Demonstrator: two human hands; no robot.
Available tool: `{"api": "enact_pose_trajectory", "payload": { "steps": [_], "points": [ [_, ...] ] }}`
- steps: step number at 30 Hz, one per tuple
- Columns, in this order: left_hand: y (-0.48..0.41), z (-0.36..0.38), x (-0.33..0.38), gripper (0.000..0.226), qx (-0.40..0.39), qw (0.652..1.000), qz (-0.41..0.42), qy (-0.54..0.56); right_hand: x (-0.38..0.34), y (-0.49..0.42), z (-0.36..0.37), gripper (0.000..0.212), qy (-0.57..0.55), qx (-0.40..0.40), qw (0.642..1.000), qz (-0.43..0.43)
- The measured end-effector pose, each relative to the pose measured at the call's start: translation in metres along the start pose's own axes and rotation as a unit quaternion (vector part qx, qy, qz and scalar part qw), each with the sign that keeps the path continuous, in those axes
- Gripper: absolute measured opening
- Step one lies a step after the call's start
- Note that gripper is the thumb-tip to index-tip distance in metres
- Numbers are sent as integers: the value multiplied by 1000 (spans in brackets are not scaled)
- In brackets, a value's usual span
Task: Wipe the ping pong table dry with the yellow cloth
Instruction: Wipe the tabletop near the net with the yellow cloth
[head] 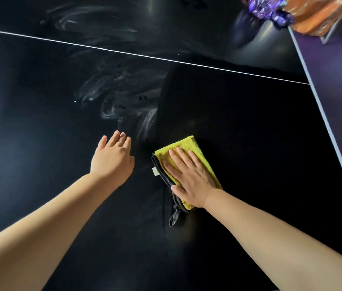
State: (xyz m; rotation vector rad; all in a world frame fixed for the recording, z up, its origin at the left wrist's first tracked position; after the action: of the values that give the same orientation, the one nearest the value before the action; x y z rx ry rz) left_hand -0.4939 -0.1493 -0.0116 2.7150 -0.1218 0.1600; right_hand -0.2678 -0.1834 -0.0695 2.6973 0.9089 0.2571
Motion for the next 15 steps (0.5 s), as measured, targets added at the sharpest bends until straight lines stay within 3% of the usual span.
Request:
{"api": "enact_pose_trajectory", "payload": {
  "steps": [15],
  "points": [
    [124, 35, -67, 61, -26, 999, 30, -23, -162, 132, 20, 78, -35, -14, 993, 111]
  ]
}}
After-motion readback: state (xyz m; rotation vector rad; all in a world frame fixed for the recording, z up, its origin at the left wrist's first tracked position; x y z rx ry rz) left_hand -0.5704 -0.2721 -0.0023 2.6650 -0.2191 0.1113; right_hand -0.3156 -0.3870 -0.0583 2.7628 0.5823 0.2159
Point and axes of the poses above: each hand's wrist, its own y-axis away from the middle knuckle, its own z-axis out of the palm, x = y × z, the point moved 3 cm from there along -y, towards the middle knuckle, and after that the axes turned 5 degrees about -x, right-handed, at the moved point
